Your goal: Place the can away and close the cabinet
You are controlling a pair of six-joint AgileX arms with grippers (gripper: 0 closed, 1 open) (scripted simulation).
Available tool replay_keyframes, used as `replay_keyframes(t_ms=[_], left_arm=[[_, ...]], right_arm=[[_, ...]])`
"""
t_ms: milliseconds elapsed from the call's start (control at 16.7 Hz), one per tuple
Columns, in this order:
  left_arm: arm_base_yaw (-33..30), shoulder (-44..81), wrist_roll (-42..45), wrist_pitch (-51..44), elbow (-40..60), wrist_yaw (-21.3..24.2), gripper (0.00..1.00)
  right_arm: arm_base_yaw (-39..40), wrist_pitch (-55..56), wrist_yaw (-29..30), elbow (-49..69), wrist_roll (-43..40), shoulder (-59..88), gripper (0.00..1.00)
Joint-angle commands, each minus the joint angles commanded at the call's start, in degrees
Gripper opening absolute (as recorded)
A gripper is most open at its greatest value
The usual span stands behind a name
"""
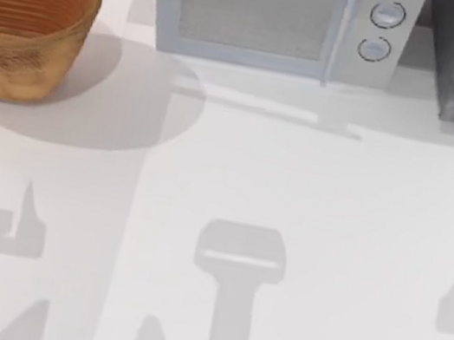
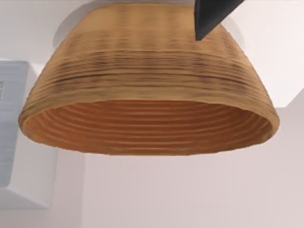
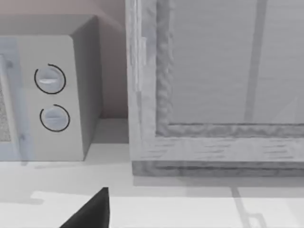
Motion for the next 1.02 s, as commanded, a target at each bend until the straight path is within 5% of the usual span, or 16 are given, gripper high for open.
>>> replay_keyframes(t_ms=[540, 1020], left_arm=[[0.0, 0.0, 0.0, 0.0, 0.0, 0.0, 1.00], [0.0, 0.0, 0.0, 0.0, 0.0, 0.0, 1.00]], right_arm=[[-2.1, 2.6, -2.2, 0.8, 0.0, 3.7, 1.00], [-21.1, 24.8, -20.9, 7.6, 0.5, 32.5, 1.00]])
